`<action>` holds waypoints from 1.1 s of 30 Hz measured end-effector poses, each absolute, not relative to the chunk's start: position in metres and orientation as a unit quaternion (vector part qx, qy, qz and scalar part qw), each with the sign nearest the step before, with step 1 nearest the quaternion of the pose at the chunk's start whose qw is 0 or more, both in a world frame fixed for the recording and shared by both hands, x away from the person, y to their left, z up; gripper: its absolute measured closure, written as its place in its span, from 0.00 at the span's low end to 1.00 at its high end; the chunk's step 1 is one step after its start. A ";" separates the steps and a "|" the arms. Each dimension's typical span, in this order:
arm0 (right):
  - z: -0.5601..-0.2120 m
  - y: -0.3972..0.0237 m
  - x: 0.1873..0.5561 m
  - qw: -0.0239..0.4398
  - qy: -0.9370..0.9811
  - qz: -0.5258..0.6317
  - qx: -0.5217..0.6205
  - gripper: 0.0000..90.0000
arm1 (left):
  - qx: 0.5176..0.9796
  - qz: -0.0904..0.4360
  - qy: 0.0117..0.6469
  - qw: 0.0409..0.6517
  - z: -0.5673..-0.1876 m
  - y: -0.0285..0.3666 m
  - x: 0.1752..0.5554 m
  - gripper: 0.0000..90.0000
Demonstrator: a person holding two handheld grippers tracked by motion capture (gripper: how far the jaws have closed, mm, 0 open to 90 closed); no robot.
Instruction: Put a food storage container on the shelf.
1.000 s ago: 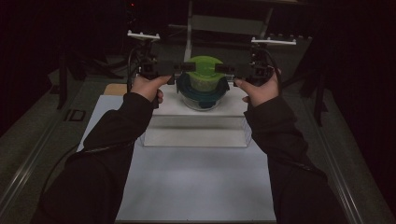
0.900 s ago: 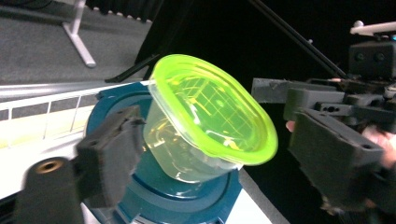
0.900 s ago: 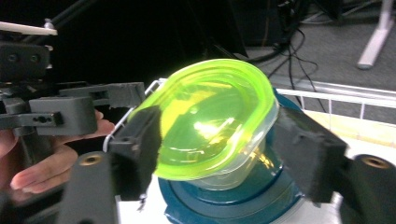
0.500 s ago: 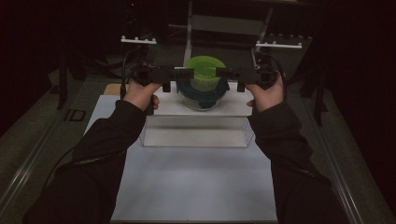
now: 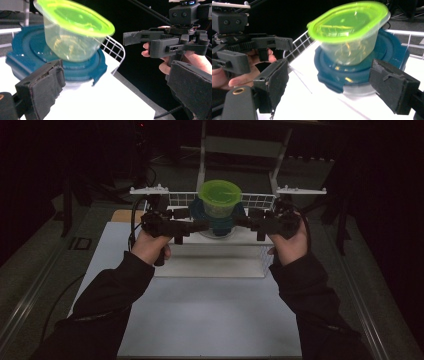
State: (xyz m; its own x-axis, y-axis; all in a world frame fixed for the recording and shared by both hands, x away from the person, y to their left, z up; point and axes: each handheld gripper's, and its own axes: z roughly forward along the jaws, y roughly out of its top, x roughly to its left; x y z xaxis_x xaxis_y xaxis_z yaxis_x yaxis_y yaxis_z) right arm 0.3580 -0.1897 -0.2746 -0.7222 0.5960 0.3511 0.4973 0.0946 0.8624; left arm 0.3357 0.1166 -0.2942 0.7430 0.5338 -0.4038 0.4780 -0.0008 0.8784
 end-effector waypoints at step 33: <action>-0.399 -0.207 0.313 0.020 0.754 0.551 0.356 0.17 | 0.769 0.030 0.295 0.566 -0.394 0.092 0.272 0.01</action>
